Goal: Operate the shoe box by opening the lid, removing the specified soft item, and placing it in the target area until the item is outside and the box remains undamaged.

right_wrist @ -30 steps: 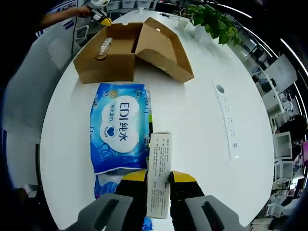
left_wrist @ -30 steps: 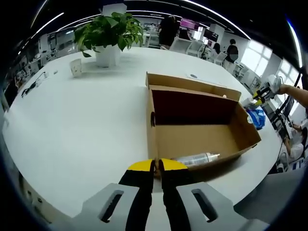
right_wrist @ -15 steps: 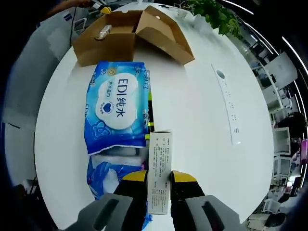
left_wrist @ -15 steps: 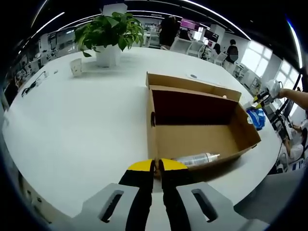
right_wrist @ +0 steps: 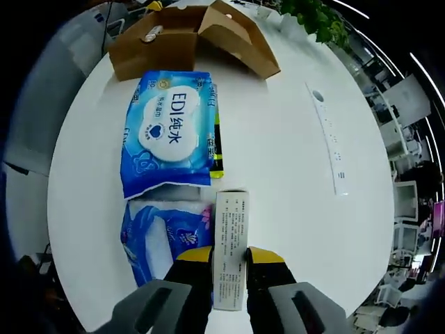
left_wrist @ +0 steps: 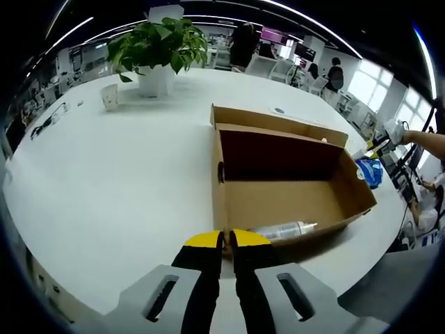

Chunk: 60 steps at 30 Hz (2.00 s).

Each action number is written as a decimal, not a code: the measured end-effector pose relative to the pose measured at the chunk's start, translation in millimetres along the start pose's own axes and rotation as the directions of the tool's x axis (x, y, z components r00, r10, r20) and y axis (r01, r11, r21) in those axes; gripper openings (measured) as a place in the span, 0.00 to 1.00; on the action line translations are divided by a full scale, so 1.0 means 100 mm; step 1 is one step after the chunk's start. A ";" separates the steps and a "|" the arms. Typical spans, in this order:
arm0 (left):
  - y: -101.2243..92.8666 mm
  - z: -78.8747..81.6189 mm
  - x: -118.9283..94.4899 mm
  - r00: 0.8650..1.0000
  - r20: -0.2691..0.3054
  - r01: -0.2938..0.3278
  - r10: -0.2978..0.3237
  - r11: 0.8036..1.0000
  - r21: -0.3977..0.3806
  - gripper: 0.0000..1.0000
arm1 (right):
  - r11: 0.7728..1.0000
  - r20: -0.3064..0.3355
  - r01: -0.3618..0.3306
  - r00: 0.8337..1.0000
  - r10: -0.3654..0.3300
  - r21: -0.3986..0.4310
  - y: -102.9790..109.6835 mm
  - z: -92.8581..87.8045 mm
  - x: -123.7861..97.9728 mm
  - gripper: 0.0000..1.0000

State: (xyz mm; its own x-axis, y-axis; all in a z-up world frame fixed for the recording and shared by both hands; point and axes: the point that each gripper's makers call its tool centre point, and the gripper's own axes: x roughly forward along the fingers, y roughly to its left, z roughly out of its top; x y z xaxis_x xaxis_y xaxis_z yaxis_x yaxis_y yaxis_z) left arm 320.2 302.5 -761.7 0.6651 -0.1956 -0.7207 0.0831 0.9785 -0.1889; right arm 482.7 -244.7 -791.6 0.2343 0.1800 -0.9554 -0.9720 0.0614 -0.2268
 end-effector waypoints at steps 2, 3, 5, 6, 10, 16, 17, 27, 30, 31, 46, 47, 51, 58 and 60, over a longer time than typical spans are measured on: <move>0.00 0.00 0.00 1.000 -0.001 0.000 0.000 1.000 0.002 0.03 | 1.000 -0.001 -0.004 1.000 0.004 -0.008 0.00 0.00 0.00 0.14; 0.00 0.00 0.00 1.000 0.000 -0.001 0.001 1.000 0.004 0.03 | 1.000 -0.002 -0.006 1.000 0.005 -0.010 0.00 0.00 0.00 0.14; 0.00 0.00 0.00 1.000 -0.001 -0.002 0.002 1.000 0.008 0.03 | 1.000 -0.011 -0.008 1.000 0.008 -0.016 -0.01 -0.01 0.00 0.14; 0.00 0.00 0.00 1.000 -0.001 -0.002 0.002 1.000 0.008 0.03 | 1.000 -0.019 -0.004 1.000 0.004 -0.022 -0.03 -0.01 0.00 0.14; 0.00 0.00 0.00 1.000 -0.004 -0.002 0.002 1.000 0.015 0.03 | 1.000 -0.031 0.007 0.999 -0.008 -0.024 -0.07 -0.02 -0.01 0.15; 0.00 0.00 0.00 1.000 -0.007 -0.002 0.002 1.000 0.024 0.03 | 1.000 -0.051 0.023 0.998 -0.023 -0.016 -0.13 -0.05 -0.03 0.18; 0.00 0.00 0.00 1.000 -0.007 -0.001 0.001 1.000 0.026 0.03 | 1.000 -0.057 0.025 0.998 -0.026 -0.017 -0.13 -0.06 -0.03 0.18; -0.01 0.01 0.00 1.000 -0.011 0.000 0.001 0.998 0.058 0.04 | 0.995 -0.026 0.068 0.997 -0.066 0.072 -0.13 0.01 -0.09 0.21; -0.01 0.02 0.00 1.000 -0.011 -0.001 0.002 0.997 0.075 0.04 | 0.990 -0.004 0.082 0.997 -0.082 0.117 -0.12 0.06 -0.11 0.23; -0.01 0.02 0.00 1.000 -0.010 -0.001 0.002 0.997 0.080 0.04 | 0.989 -0.003 0.084 0.996 -0.084 0.123 -0.12 0.06 -0.11 0.24; -0.04 0.15 -0.05 1.000 0.007 0.015 -0.016 0.991 0.135 0.05 | 0.942 0.094 0.117 0.984 -0.153 0.313 0.00 0.29 -0.30 0.36; -0.06 0.19 -0.06 1.000 0.012 0.022 -0.024 0.990 0.141 0.05 | 0.939 0.100 0.118 0.982 -0.158 0.323 0.02 0.32 -0.32 0.37; -0.16 0.28 -0.07 0.998 0.016 0.062 -0.066 0.983 0.175 0.04 | 0.927 0.128 0.118 0.976 -0.174 0.357 0.09 0.41 -0.39 0.39; -0.34 0.34 -0.05 0.988 -0.054 0.154 -0.145 0.941 0.301 0.07 | 0.898 0.159 0.115 0.967 -0.199 0.424 0.22 0.54 -0.47 0.43; -0.38 0.35 -0.04 0.986 -0.073 0.167 -0.151 0.924 0.344 0.08 | 0.891 0.172 0.118 0.962 -0.212 0.438 0.27 0.59 -0.50 0.43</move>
State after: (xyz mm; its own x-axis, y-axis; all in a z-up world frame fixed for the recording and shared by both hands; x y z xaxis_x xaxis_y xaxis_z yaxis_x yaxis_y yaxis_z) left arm 340.8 268.3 -728.1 0.5891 -0.3458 -0.7304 0.4437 0.8938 -0.0653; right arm 446.0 -193.8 -738.3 0.4340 0.3292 -0.8386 -0.8311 0.5056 -0.2316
